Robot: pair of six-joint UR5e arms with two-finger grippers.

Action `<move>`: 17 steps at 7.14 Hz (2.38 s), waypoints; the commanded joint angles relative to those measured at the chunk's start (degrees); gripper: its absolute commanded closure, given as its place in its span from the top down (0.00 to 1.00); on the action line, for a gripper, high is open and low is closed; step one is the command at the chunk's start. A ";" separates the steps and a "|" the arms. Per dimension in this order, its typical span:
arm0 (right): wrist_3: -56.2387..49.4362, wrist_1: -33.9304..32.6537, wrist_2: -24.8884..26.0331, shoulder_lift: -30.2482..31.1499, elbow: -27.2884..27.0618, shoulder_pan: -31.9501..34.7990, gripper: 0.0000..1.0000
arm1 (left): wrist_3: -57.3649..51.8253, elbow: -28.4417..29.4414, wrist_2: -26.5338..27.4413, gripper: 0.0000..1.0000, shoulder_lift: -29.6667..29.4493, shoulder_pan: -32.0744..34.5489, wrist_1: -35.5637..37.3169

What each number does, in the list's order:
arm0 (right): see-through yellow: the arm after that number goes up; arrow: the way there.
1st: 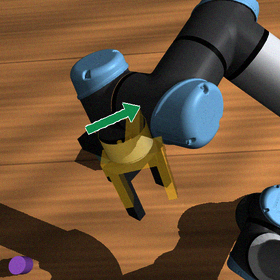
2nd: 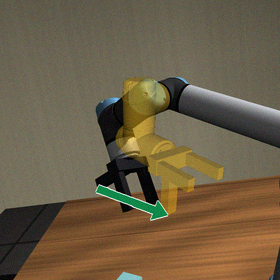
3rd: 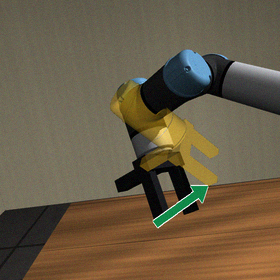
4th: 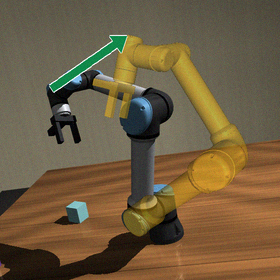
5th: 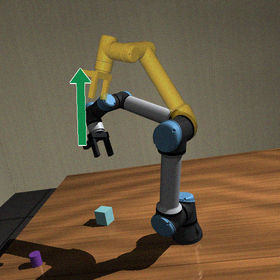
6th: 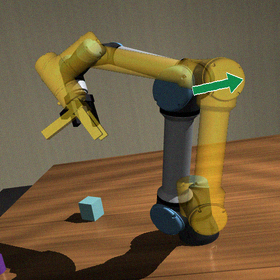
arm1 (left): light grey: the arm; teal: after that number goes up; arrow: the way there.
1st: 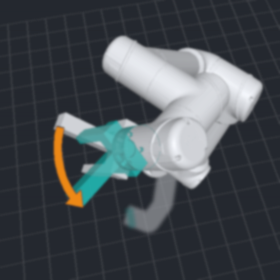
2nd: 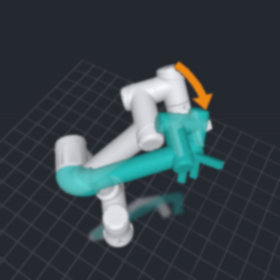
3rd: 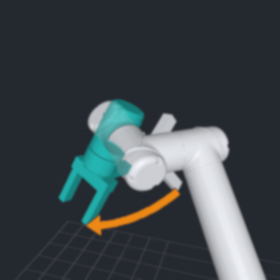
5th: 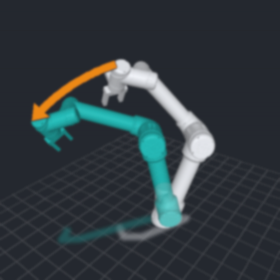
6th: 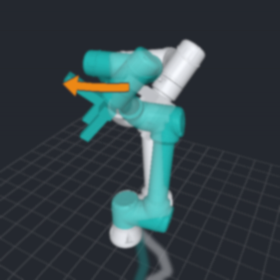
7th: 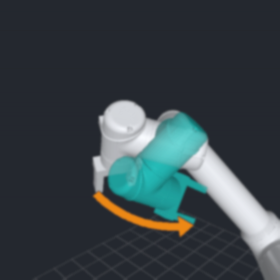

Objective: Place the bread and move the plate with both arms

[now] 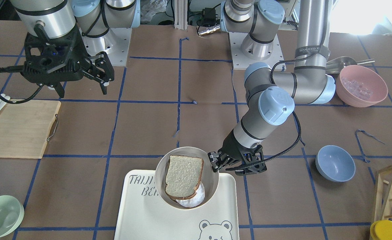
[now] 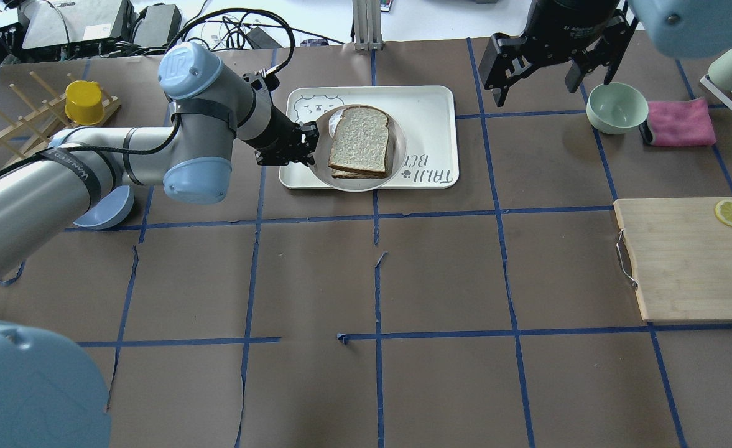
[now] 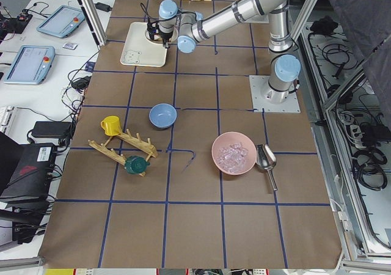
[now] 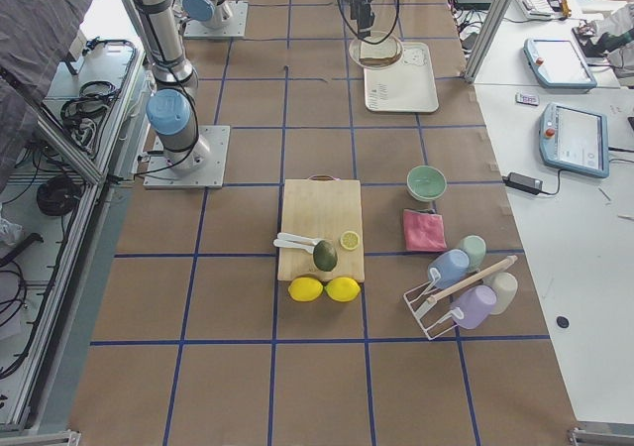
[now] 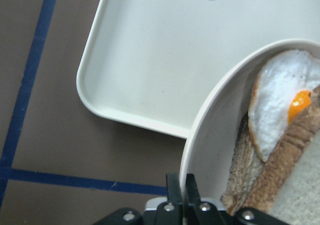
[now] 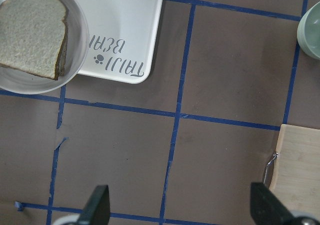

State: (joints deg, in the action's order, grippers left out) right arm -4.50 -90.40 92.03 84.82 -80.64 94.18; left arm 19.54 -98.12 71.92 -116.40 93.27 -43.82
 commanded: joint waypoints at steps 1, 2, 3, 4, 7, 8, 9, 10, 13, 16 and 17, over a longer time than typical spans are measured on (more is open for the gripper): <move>-0.07 0.04 0.08 0.00 -0.05 0.04 1.00 | -0.46 8.01 -0.03 0.00 -8.72 -0.02 0.05; 0.01 0.05 -0.01 0.00 -0.05 0.12 1.00 | -0.12 8.64 -0.11 0.00 -10.23 0.07 0.31; -0.07 0.13 0.08 0.00 -0.05 -0.05 1.00 | 0.41 8.65 -0.20 0.00 -10.86 0.07 0.40; -0.07 0.05 -0.01 0.08 -0.05 0.21 1.00 | -0.28 8.39 -0.20 0.17 -10.86 0.15 0.40; -0.07 0.05 0.08 0.08 -0.48 -0.05 1.00 | -0.73 8.83 1.11 1.00 -6.67 0.42 -3.52; -0.07 0.05 -0.01 0.17 -0.49 0.12 1.00 | -0.64 8.48 1.73 1.00 -1.95 0.68 -8.95; -0.07 0.05 -0.01 0.17 -0.49 0.04 1.00 | -0.64 8.21 1.73 1.00 3.15 0.68 -15.79; -0.42 -0.22 0.08 0.17 -0.49 0.04 1.00 | -0.64 8.21 3.65 1.00 8.51 0.68 -23.86; -0.60 -0.22 0.08 0.08 -0.57 0.12 1.00 | -2.39 8.65 11.80 1.00 25.12 0.86 -46.48; -0.69 -0.39 0.08 0.17 -0.84 -0.05 1.00 | -13.99 8.03 20.11 1.00 27.81 0.07 -49.26; -0.69 -0.31 0.08 0.17 -0.84 0.04 1.00 | -14.52 8.38 20.19 1.00 27.37 -0.02 -47.77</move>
State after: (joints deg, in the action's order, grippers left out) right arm -5.18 -90.74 92.12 84.98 -81.46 94.15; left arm 6.66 -90.09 91.63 -88.84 93.40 -92.69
